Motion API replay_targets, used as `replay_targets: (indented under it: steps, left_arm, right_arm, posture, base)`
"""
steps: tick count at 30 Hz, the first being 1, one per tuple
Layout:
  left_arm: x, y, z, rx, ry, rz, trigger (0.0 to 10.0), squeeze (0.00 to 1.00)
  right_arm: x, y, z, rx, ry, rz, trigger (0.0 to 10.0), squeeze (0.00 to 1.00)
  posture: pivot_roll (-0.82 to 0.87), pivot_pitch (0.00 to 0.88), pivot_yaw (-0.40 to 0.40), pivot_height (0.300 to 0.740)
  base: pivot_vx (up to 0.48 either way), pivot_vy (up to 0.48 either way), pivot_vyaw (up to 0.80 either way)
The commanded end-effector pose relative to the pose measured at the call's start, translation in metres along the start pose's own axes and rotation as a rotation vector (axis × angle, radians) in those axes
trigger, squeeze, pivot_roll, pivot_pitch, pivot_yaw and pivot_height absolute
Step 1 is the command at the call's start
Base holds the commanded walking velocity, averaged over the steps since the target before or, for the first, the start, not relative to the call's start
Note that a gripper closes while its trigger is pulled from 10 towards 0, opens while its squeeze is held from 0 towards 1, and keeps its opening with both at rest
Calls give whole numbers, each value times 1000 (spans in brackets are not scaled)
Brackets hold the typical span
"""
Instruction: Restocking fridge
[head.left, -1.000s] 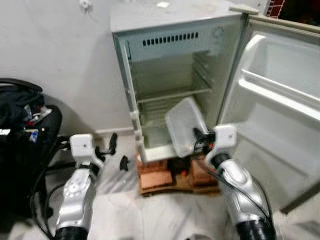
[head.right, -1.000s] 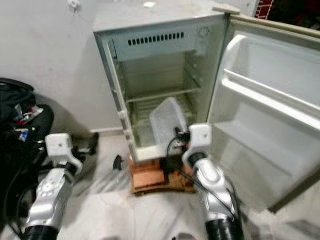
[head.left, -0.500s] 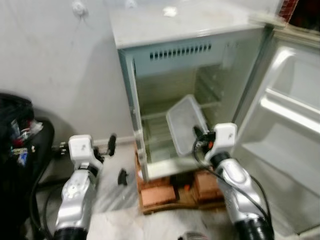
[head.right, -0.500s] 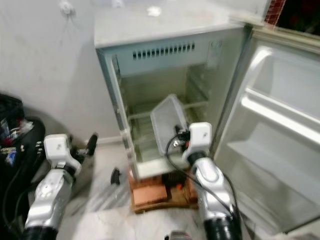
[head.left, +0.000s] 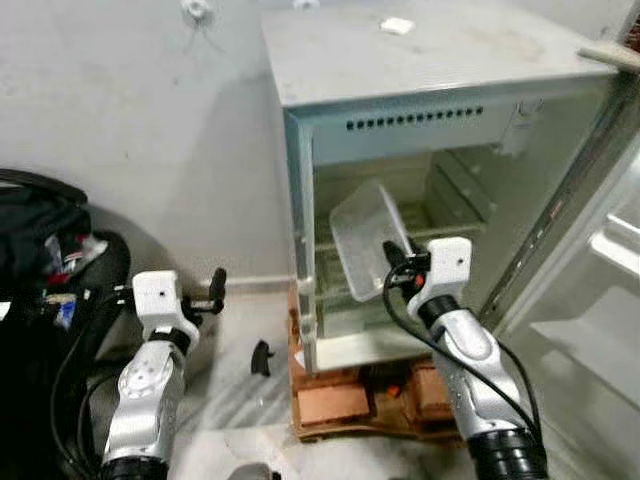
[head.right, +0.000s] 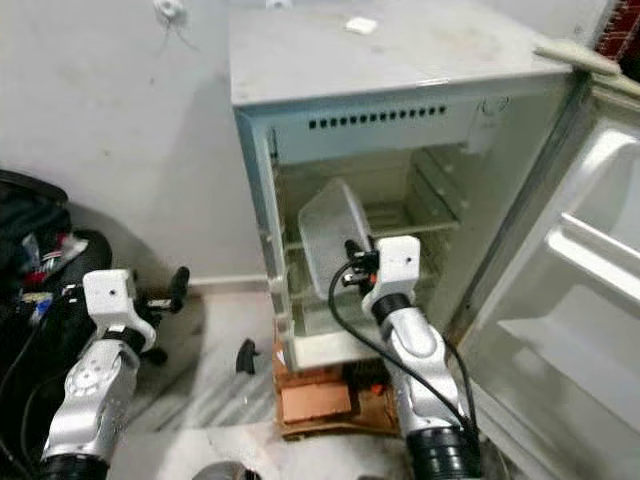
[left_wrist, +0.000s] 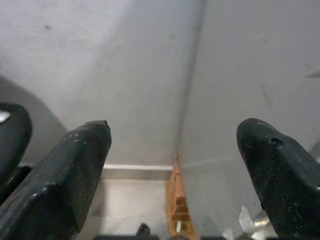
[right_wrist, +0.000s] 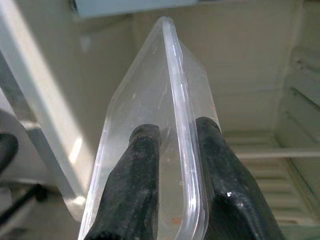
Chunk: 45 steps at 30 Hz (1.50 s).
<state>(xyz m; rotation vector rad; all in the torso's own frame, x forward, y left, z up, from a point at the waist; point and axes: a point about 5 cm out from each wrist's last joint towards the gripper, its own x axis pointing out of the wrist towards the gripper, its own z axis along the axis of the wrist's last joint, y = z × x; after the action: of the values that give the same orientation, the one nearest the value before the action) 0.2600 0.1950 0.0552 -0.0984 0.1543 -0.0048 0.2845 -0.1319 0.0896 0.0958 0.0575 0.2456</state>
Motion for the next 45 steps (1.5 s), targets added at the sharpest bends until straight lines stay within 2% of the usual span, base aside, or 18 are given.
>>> replay_targets:
  steps: [1,9,18,34,45]
  left_arm:
    - [-3,10,3,24,-1,22,10000,0]
    - [-7,10,1,38,8,12,10000,0]
    - [-7,10,1,39,10,-5,10000,0]
    - [-7,10,0,41,21,-8,10000,0]
    - [-9,10,-1,36,24,5,10000,0]
  right_arm:
    - [4,8,3,-7,-19,28,10000,0]
    - [10,0,4,31,-22,-46,10000,0]
    - [6,-7,-2,36,2,-93,10000,0]
    - [6,-10,-6,37,15,-110,10000,0]
    - [5,-7,-8,39,24,-97,10000,0]
  posture:
    - [-41,11,13,740]
    - [-28,15,12,740]
    - [-38,13,20,740]
    - [-37,14,21,740]
    - [-30,18,16,740]
  base:
    - [0,0,719]
    - [0,0,400]
    - [111,0,0]
    - [260,0,0]
    - [0,0,0]
